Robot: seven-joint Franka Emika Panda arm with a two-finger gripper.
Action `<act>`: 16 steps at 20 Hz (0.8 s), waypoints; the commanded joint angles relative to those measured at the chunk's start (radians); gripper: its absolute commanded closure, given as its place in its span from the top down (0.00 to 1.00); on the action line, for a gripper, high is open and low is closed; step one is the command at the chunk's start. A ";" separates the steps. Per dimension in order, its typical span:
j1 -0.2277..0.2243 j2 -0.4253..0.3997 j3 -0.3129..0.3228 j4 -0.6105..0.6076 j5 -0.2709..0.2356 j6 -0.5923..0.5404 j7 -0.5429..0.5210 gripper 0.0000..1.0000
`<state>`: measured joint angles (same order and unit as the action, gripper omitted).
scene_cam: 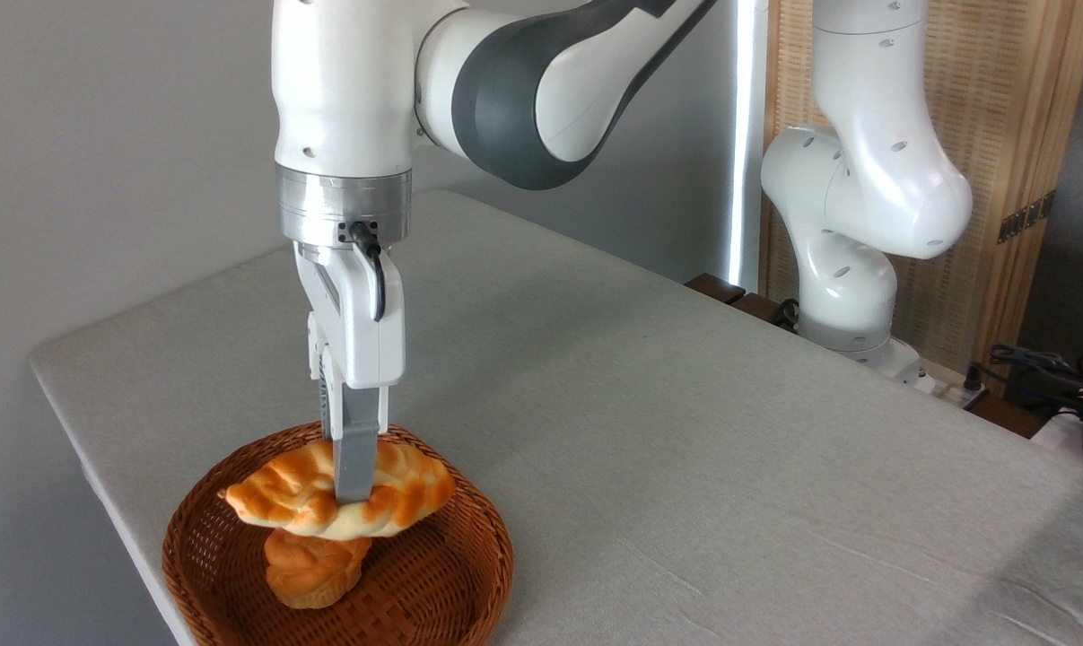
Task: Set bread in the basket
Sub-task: 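Carry the braided roll over the wicker basket and lower it in, then open the gripper to release the roll and raise it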
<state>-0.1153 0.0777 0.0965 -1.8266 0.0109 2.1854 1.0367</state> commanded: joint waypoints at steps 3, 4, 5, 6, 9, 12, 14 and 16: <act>0.000 0.011 0.011 0.009 0.047 0.007 0.000 1.00; 0.000 0.013 0.012 0.007 0.049 0.007 0.000 1.00; 0.000 0.014 0.012 0.007 0.047 0.007 0.000 1.00; 0.000 0.019 0.011 0.009 0.047 0.008 0.000 1.00; 0.000 0.010 0.011 0.013 0.034 0.013 -0.018 1.00; 0.000 -0.033 0.000 0.016 -0.005 -0.009 -0.185 1.00; 0.002 -0.062 -0.030 0.021 -0.006 -0.111 -0.311 1.00; 0.009 -0.065 -0.060 0.100 -0.006 -0.262 -0.363 1.00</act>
<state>-0.1121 0.0415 0.0761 -1.8010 0.0194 2.1051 0.7824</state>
